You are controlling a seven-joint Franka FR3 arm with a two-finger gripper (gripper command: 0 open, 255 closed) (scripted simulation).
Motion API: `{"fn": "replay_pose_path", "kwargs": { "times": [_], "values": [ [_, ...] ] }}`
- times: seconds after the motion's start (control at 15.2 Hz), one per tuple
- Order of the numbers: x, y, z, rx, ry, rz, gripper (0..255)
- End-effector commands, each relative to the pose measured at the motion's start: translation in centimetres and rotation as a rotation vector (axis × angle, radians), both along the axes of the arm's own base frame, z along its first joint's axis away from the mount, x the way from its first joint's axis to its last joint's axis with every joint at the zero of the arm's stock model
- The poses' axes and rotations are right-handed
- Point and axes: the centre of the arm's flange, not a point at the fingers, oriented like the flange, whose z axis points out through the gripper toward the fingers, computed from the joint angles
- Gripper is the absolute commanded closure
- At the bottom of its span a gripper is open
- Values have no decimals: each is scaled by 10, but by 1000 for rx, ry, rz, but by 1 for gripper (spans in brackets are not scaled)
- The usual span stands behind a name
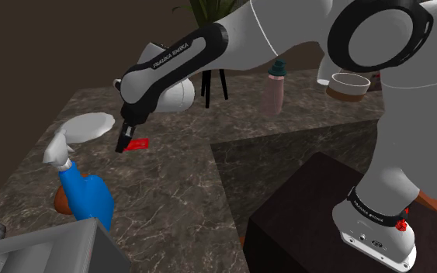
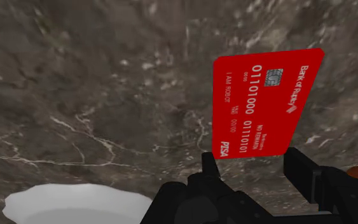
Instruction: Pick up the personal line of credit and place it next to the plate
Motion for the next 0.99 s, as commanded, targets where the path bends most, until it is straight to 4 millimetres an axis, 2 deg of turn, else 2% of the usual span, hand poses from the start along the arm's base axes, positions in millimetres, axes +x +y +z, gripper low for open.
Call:
{"fn": "replay_pose_path", "kwargs": {
  "times": [0.0, 0.07, 0.59, 0.66, 0.92],
  "values": [
    [-1, 0, -11, 0, 0, 0, 255],
    [-1, 0, -18, 0, 0, 0, 255],
    [-1, 0, -18, 0, 0, 0, 255],
    [-1, 0, -18, 0, 0, 0, 0],
    [-1, 0, -18, 0, 0, 0, 0]
  ]
}}
